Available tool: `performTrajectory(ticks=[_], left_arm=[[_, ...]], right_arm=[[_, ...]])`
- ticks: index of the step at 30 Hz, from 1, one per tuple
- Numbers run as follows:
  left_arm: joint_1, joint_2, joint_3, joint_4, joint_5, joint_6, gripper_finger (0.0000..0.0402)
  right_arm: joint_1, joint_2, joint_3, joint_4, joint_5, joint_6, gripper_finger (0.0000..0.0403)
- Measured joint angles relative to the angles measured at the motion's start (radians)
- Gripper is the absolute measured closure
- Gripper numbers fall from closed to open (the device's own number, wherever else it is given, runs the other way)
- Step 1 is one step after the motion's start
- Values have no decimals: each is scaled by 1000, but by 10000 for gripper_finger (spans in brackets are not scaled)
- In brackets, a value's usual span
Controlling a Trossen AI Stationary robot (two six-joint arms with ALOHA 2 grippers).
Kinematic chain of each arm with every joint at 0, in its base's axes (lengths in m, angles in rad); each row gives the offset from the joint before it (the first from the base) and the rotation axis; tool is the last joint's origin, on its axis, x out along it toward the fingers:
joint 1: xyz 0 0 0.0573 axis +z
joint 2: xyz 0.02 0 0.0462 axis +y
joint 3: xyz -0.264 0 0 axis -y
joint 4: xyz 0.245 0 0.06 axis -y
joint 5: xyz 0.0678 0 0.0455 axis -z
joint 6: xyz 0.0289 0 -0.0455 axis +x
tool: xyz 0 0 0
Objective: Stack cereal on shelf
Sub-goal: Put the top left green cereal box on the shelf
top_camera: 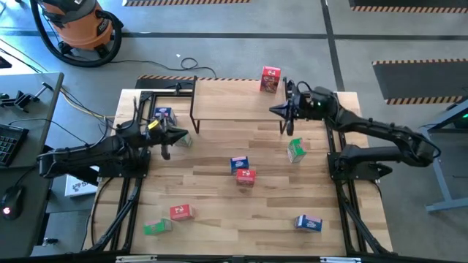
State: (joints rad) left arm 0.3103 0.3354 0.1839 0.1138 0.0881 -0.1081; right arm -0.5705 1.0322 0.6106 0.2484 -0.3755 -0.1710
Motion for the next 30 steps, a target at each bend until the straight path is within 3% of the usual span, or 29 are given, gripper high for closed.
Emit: performTrajectory(ticks=[9,13,16,23,30], left_arm=[[-3,194,191,-201,14,5,387],[-35,296,295,-332,16,-9,387],[-61,382,389,-467,14,-68,385],[-99,587,614,-860,7,-97,368],[-116,773,819,-1146,-14,20,342]], right_arm=[[24,-7,-85,104,-8,7,403],[24,-5,-112,116,-145,-21,403],[24,-5,-149,163,-232,-51,403],[24,-5,-191,240,-250,-44,403],[24,-7,-191,244,-250,-36,403]])
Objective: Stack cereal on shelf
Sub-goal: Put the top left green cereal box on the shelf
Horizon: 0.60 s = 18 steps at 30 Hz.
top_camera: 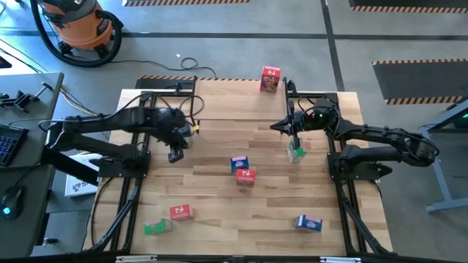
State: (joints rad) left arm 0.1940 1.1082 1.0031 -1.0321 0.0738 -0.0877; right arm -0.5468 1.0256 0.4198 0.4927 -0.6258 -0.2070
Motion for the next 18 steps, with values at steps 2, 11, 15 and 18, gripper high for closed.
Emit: performTrajectory(ticks=[2,11,15,18], left_arm=[[-1,48,51,-65,-23,58,333],[1,215,169,-259,-178,209,282],[11,259,169,-267,-189,223,270],[10,281,169,-274,-193,227,274]], right_arm=[[0,0,0,0,0,0,403],[0,0,0,-8,0,-1,403],[0,0,0,-10,0,-3,403],[0,0,0,-11,0,-3,403]])
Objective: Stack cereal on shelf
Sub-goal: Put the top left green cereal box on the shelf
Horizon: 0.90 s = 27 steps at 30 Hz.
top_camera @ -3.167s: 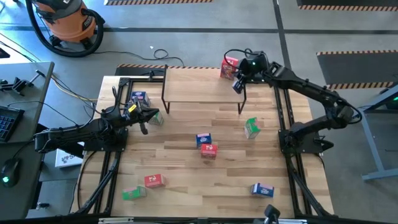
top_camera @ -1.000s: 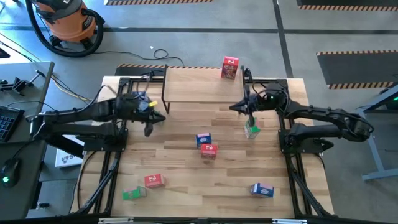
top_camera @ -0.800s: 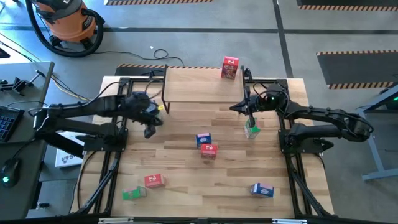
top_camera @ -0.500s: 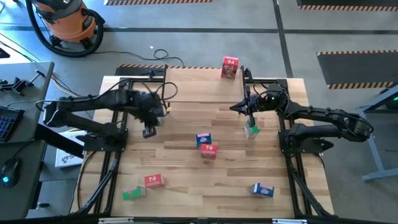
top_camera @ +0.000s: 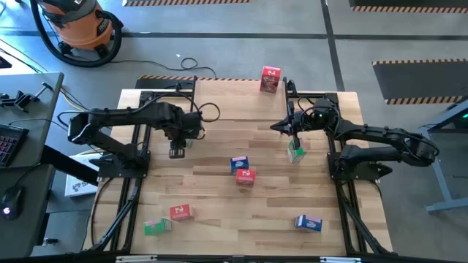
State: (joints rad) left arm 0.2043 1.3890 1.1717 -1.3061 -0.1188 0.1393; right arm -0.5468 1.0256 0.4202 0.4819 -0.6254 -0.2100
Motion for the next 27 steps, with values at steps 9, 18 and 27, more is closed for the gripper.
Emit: performTrajectory(ticks=[9,18,27], left_arm=[[2,-28,0,-33,1,-85,312],[34,-55,0,-33,-26,-105,318],[38,-52,0,-29,-7,-133,316]], right_arm=[[0,0,0,-14,0,0,403],[0,0,1,-14,0,0,403],[-1,0,1,-14,1,0,403]])
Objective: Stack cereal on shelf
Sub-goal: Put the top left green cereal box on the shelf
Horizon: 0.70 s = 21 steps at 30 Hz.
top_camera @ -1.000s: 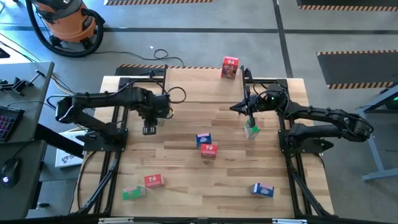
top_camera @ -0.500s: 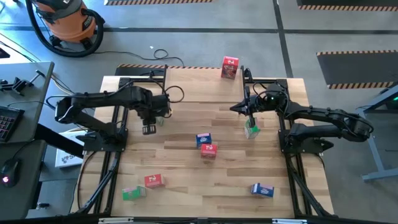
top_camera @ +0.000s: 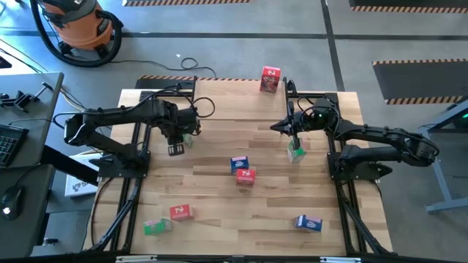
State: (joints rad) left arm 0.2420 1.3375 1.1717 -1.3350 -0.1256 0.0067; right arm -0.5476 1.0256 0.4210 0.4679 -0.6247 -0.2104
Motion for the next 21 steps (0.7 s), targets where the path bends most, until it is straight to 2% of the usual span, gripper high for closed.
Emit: performTrajectory(ticks=[3,7,11,14,21], left_arm=[[0,0,0,1,11,-22,298],[0,0,0,0,23,-19,250],[-3,0,0,-2,87,54,196],[-9,0,0,-2,78,76,166],[-12,0,0,-4,30,130,145]], right_arm=[[0,0,0,0,0,0,403],[0,0,0,0,0,0,403],[0,0,0,0,0,0,403],[0,0,0,-1,0,0,403],[0,0,0,-16,4,-12,403]])
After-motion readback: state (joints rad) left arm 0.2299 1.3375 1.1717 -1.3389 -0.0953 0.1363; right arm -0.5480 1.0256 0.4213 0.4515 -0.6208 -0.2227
